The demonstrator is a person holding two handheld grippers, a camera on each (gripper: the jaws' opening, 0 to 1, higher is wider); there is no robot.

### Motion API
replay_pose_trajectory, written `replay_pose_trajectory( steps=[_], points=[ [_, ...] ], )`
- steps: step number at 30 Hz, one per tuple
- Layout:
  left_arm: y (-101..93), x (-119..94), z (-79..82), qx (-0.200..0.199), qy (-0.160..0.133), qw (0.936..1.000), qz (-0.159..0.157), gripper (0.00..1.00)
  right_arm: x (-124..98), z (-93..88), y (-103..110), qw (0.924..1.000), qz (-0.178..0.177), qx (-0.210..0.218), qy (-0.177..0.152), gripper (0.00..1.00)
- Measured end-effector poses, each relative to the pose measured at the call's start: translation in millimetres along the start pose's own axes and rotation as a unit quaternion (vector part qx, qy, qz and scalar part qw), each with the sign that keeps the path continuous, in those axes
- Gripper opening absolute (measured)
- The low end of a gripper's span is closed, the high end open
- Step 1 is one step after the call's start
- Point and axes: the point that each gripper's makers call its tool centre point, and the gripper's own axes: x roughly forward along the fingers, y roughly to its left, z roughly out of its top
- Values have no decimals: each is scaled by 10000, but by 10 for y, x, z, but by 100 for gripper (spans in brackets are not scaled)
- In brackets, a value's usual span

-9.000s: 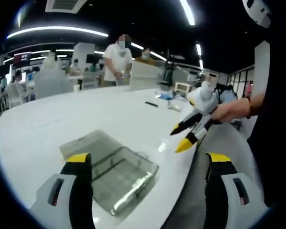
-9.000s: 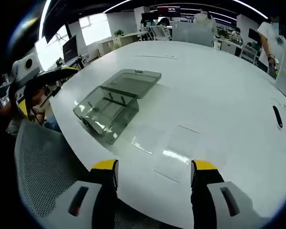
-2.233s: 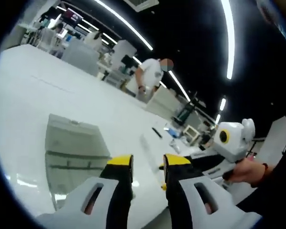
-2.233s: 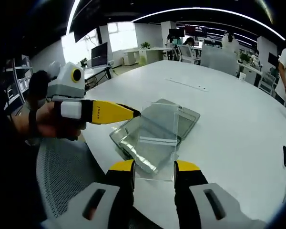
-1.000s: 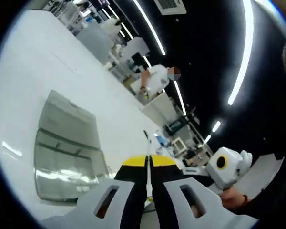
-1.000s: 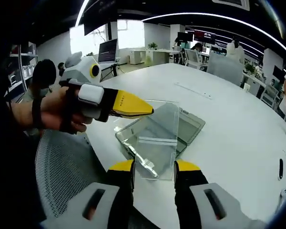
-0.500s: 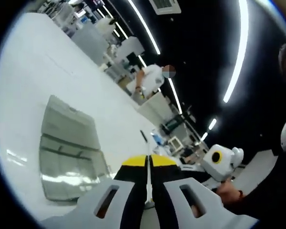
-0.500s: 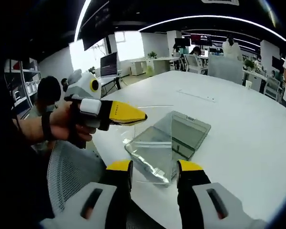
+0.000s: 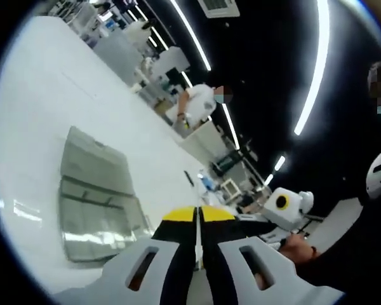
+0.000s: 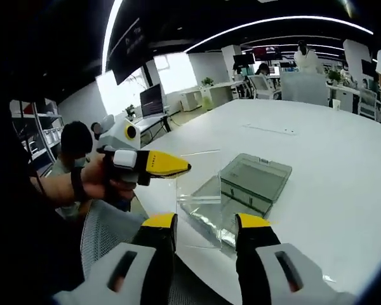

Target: Insert the divider into the dual guide fixture by aligning both edges with the guide slots and pushing it downward to the bottom, including one-sided entry, uneven engagement, binding, and posture correction.

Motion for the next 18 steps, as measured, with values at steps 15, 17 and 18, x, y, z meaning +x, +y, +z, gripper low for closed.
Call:
replay_pose_trajectory(
  steps=[15, 17, 18],
  points=[
    [-158, -67, 54, -124, -50, 9989, -452, 0, -8, 198, 214, 9901, 893, 913, -584, 31],
    [-170, -74, 63, -103, -68, 9988, -475, 0, -16, 209, 223, 9894, 931, 932, -614, 31],
    [-188, -77, 64, -103, -62, 9985, -525, 0, -18, 207, 235, 9892, 957, 926, -607, 31]
  ],
)
